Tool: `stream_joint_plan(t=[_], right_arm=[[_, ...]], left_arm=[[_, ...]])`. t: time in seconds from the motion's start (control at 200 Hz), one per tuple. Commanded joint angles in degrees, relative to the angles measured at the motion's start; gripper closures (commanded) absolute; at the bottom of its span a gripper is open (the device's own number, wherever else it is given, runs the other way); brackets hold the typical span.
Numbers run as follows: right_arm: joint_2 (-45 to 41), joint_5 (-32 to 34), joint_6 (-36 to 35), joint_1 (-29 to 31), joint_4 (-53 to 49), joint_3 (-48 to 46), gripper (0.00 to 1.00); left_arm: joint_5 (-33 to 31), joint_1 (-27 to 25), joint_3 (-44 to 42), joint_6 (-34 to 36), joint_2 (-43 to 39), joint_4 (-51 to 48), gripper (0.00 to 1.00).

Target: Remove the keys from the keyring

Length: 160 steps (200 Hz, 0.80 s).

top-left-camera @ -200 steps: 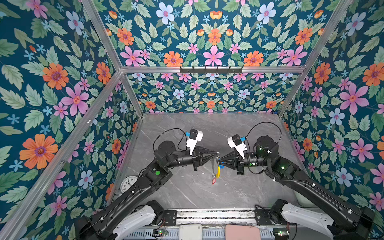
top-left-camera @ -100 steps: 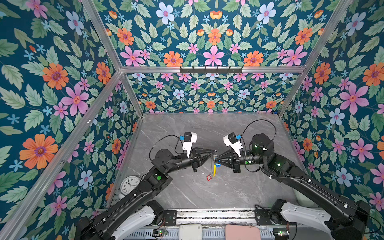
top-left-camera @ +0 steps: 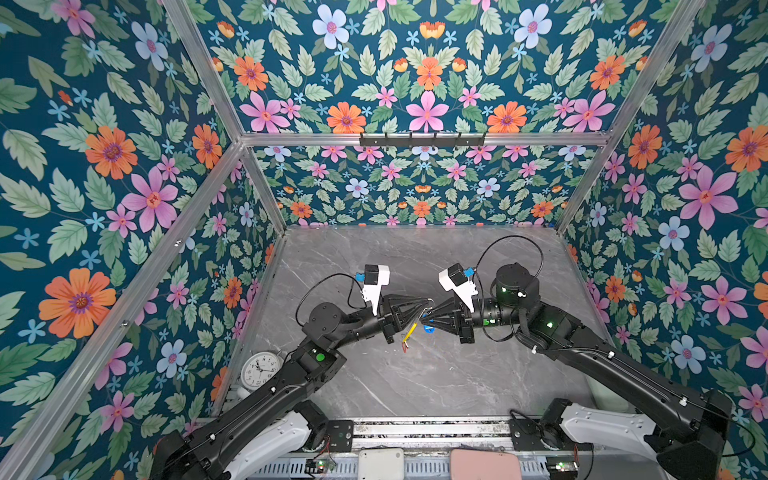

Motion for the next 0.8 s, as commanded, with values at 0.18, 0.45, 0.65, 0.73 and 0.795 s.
stream_joint_plan(t=[0.18, 0.45, 0.65, 0.73, 0.795], right_arm=[[1.18, -3.71, -2.56, 0.91, -1.59, 1.20, 1.00], [1.24, -3.84, -3.21, 0.99, -2.52, 1.19, 1.00], [-2.04, -0.40, -3.38, 1.02, -2.60, -0.92, 1.00], [-4.87, 2.60, -2.98, 1.02, -1.48, -2.73, 1.00], [-7.54, 5.29, -2.79, 1.01, -0.82, -4.65, 1.00]], left_arm=[[-0.72, -0.10, 0.14, 0.47, 0.14, 3.27, 1.00], [-0.61, -0.13, -0.02, 0.60, 0.10, 3.54, 1.00], [-2.08, -0.13, -0.19, 2.80, -1.36, 0.18, 1.00], [-3.03, -0.10, -0.37, 3.94, -2.06, -1.49, 1.00], [-3.88, -0.05, -0.78, 4.78, -2.77, -2.51, 1.00]])
